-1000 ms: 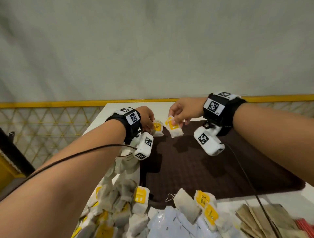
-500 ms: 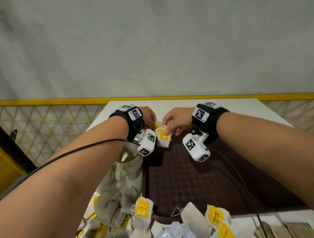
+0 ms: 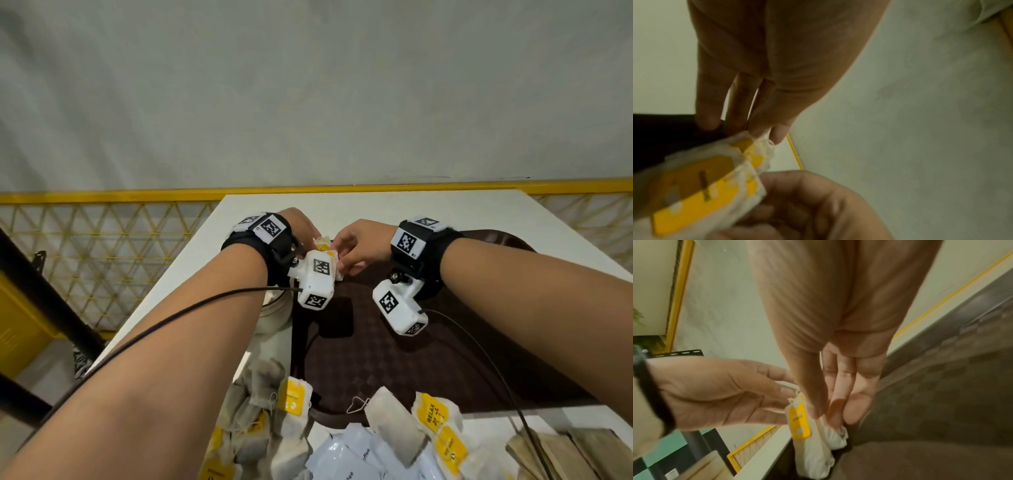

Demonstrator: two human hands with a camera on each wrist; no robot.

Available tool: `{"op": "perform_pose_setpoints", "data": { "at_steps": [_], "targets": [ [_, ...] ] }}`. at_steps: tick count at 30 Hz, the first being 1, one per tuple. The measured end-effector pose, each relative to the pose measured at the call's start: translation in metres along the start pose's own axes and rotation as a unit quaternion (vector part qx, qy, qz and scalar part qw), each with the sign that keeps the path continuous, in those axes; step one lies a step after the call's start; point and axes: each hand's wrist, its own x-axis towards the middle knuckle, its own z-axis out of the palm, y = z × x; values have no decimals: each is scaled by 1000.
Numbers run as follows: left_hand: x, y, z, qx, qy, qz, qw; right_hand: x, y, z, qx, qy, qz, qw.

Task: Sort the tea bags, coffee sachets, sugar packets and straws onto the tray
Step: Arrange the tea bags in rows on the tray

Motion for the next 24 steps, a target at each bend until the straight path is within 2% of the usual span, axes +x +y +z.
{"op": "perform_pose_setpoints", "data": {
  "at_steps": [2, 5, 10, 13, 16, 24],
  "targets": [
    [-5, 2, 6, -92, 44, 6, 995, -2, -3, 2, -20, 4, 4, 1000],
    [-16, 1, 20, -241, 89, 18, 966, -5, -7, 4, -60, 13, 6, 998],
    [-30, -6, 51, -364, 131, 26, 922, -10, -7, 6, -96, 17, 9, 995],
    [-35, -14, 60, -376, 179, 36, 909, -14, -5, 8, -89, 14, 16, 996],
    [-37, -16, 62, -356, 210, 47, 910, -15, -2, 10, -65, 17, 23, 997],
    [-33, -17, 54, -272, 173, 70, 944, -9, 1, 11, -46, 35, 32, 998]
  ]
}}
